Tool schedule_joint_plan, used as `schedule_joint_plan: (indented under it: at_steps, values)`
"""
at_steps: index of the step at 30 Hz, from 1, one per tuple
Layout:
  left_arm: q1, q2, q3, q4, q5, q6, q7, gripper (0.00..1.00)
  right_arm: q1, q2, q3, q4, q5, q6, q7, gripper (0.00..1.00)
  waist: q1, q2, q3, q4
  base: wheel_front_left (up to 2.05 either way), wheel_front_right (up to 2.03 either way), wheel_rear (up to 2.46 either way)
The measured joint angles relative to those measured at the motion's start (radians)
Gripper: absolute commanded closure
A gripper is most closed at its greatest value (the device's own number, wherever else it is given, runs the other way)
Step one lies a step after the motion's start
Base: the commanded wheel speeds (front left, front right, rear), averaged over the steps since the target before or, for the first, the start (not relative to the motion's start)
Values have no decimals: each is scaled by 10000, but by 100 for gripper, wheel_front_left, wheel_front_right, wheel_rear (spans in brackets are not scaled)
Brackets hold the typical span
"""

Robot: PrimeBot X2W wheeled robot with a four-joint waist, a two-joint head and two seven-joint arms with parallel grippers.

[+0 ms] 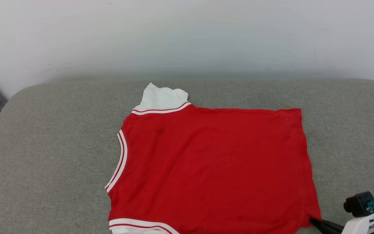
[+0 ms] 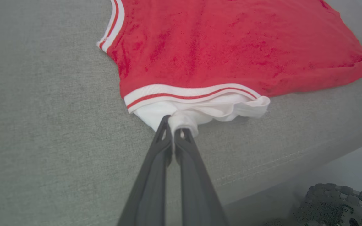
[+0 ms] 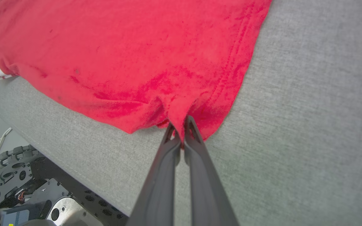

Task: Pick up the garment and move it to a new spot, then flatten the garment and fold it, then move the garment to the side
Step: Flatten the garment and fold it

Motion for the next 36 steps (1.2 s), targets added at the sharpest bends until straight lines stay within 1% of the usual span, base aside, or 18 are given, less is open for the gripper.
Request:
schedule_joint_plan:
  at_steps: [6, 12, 15, 20, 26, 28, 31, 36]
  values:
    - [-1484, 184, 272, 163, 541, -311, 186, 100, -288, 134, -756, -211, -403, 0, 263, 100, 2, 0, 337, -53, 0, 0, 0]
    - [-2892, 255, 700, 481, 734, -619, 272, 100, -771, 199, -1569, -533, -842, 0, 562, 100, 2, 0, 888, -292, 0, 0, 0]
    - [-3416, 245, 882, 662, 803, -708, 276, 100, -978, 226, -1962, -660, -1037, 0, 709, 100, 3, 0, 1218, -426, 0, 0, 0]
    - [-4052, 17, 1143, 1058, 800, -748, 174, 100, -1416, 577, -2612, -700, -1287, 0, 930, 100, 3, 0, 1782, -665, 0, 0, 0]
    - [-4591, -148, 1200, 1969, 917, -932, 75, 100, -1880, 1076, -2968, -359, -1630, 0, 1335, 100, 3, 0, 2484, -871, 0, 0, 0]
    - [-4743, -313, 1210, 2301, 903, -1011, 6, 100, -2042, 1208, -3058, -148, -1680, 0, 1444, 100, 3, 0, 2704, -902, 0, 0, 0]
    - [-4990, -491, 1189, 2890, 901, -1164, -2, 100, -2201, 1373, -3141, 203, -1768, 0, 1542, 100, 4, 0, 2980, -899, 0, 0, 0]
    - [-5301, -828, 861, 3804, 930, -1641, 192, 100, -2380, 1555, -3049, 593, -1822, 2, 1896, 100, 3, 0, 3223, -829, 0, 0, 0]
